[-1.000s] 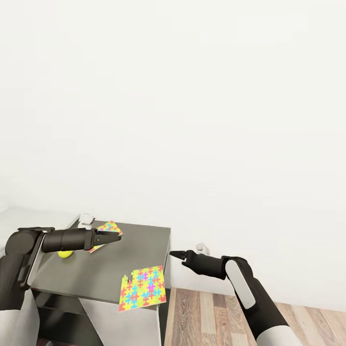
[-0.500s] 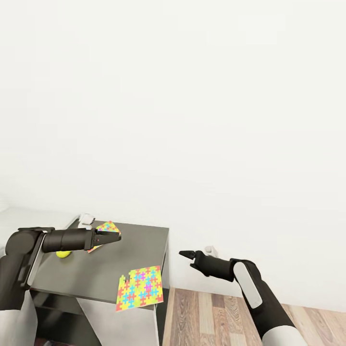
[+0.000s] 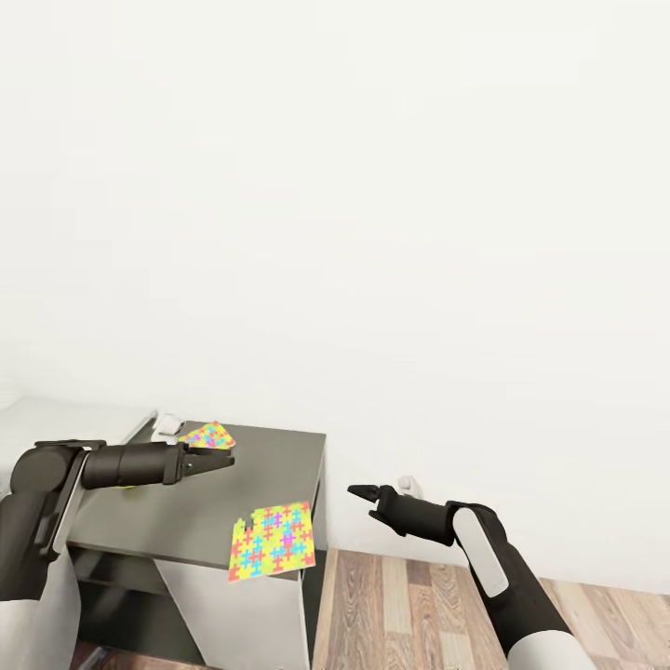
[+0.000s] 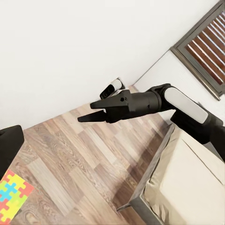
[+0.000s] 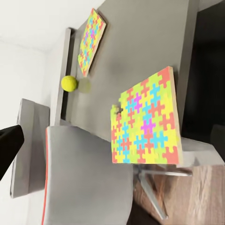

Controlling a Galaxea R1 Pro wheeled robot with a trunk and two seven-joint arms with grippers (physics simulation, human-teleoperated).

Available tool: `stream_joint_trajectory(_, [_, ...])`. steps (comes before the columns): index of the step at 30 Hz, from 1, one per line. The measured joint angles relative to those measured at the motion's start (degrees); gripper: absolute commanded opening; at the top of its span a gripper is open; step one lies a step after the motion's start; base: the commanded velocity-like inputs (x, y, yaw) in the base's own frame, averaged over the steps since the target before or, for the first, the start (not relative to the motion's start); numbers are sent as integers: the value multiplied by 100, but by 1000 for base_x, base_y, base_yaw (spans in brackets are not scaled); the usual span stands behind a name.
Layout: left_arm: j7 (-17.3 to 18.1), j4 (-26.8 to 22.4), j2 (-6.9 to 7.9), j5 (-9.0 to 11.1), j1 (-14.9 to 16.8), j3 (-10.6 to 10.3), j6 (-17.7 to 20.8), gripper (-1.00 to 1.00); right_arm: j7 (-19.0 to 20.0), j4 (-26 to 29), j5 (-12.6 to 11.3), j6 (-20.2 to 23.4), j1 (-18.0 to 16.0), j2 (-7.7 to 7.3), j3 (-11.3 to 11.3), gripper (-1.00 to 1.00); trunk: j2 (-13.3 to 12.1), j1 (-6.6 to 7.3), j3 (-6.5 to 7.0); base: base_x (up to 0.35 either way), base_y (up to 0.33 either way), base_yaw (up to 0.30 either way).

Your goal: Put all the toys in the child's room - the three board games (two on the bed and one on the table), the two jigsaw puzzles on the table, and the tennis ball on the table - inside the toy box on the table in the child's room.

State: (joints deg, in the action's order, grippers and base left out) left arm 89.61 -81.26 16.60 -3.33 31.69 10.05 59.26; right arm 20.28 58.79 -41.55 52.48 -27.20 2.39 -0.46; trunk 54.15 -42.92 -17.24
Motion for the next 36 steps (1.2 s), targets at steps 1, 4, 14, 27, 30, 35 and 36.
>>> stream_joint_trajectory(1, [0, 2, 0, 0, 0, 0, 0, 100, -5, 0, 3, -6, 0, 1, 0, 100, 0, 0, 0, -50, 0, -59])
stream_joint_trajectory(4, [0, 4, 0, 0, 0, 0, 0, 100, -20, -1, 9, -44, 0, 0, 0, 100, 0, 1, 0, -26, 0, -31])
stream_joint_trajectory(14, [0, 7, -16, 0, 0, -6, 0, 100, -442, -251, 35, -171, -36, 92, 0, 100, 0, 1, 0, -5, 0, -6])
stream_joint_trajectory(27, [-1, 8, -18, -7, -1, 13, 0, 100, -538, -526, -12, -394, -104, 63, 33, 100, 0, 1, 0, 0, -39, 0])
stream_joint_trajectory(30, [-1, 8, -17, -7, -1, 17, 5, 100, -493, -533, -22, -386, -110, 51, 34, 100, 0, 1, 0, 0, -3, 0])
stream_joint_trajectory(35, [0, 8, -17, -2, -1, 20, 8, 100, -169, -537, 0, -397, -114, 76, 49, 100, 119, -64, -54, 0, -1, 0])
stream_joint_trajectory(36, [0, 8, -17, -2, -1, 20, 8, 100, -146, -535, 9, -399, -114, 77, 50, 100, 159, -86, -72, 0, 0, 0])
